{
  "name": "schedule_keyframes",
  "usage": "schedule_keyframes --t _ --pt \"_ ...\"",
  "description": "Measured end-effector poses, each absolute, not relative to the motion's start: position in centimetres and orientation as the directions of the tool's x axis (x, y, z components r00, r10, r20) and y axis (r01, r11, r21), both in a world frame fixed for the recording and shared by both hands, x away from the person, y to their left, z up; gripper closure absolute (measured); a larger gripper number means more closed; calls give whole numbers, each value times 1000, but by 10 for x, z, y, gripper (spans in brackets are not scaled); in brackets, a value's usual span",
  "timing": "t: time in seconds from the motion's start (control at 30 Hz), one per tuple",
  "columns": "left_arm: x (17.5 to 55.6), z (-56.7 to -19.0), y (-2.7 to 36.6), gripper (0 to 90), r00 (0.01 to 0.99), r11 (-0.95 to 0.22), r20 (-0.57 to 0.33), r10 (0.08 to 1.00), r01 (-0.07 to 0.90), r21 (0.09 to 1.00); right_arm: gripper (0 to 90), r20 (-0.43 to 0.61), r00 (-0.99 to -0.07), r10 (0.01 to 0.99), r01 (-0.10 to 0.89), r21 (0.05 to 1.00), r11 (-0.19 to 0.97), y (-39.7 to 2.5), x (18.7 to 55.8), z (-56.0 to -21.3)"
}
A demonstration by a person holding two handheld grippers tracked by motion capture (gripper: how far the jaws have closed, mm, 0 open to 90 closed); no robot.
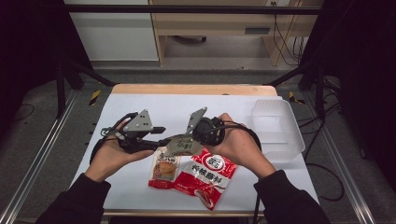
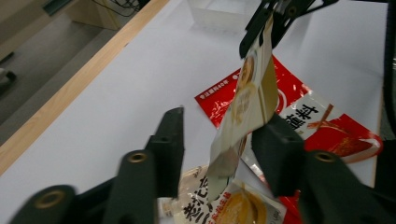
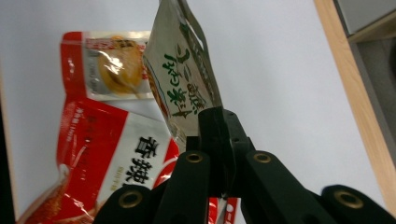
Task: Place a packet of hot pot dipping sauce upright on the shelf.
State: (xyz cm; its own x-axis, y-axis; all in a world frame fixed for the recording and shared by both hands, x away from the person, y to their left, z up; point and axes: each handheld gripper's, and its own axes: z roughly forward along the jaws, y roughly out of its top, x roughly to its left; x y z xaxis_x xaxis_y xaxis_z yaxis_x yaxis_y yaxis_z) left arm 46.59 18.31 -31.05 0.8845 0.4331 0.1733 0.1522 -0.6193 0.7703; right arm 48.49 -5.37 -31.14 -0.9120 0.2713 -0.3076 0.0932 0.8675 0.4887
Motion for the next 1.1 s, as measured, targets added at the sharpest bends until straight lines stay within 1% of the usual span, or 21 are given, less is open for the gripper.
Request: schedule_keyframes --t 0.07,0.13,0.2,0.3,0.47,0.6,0.67,0.73,0.83,0.9,0.97,1.03,1.1 --pt "465 -314 188 424 869 -607 175 462 167 777 900 -319 -903 287 105 485 868 -59 489 -308" --pt "463 -320 195 378 856 -599 176 485 179 781 900 -333 -896 295 108 480 870 -67 494 -305" --pt "460 -329 205 313 846 -589 169 506 195 784 900 -345 -887 308 114 483 868 -75 498 -301" --pt "452 -349 223 243 824 -593 178 538 220 775 900 -359 -872 333 126 492 862 -89 501 -295" --pt "433 -391 260 176 773 -550 143 618 295 781 900 -396 -846 358 134 491 861 -116 502 -283" --pt "420 -421 286 177 731 -498 102 675 349 794 900 -414 -826 383 149 494 857 -135 501 -276" --pt "415 -436 297 168 708 -479 99 699 361 800 900 -421 -816 397 154 503 851 -145 499 -273" --pt "414 -444 305 154 686 -481 102 720 388 786 900 -428 -807 408 157 510 846 -155 497 -271" --pt "415 -445 311 125 674 -467 97 732 392 793 900 -431 -790 436 173 525 833 -171 493 -267" --pt "414 -443 317 125 638 -459 135 758 376 805 900 -435 -780 449 182 529 829 -181 491 -265" --pt "413 -443 318 125 628 -455 140 766 376 807 900 -439 -776 453 184 529 828 -186 489 -264" --pt "413 -444 319 125 620 -448 134 773 383 808 900 -445 -763 468 192 536 822 -202 486 -261" --pt "414 -445 318 125 612 -460 151 776 386 800 900 -443 -760 476 199 538 819 -212 485 -260"
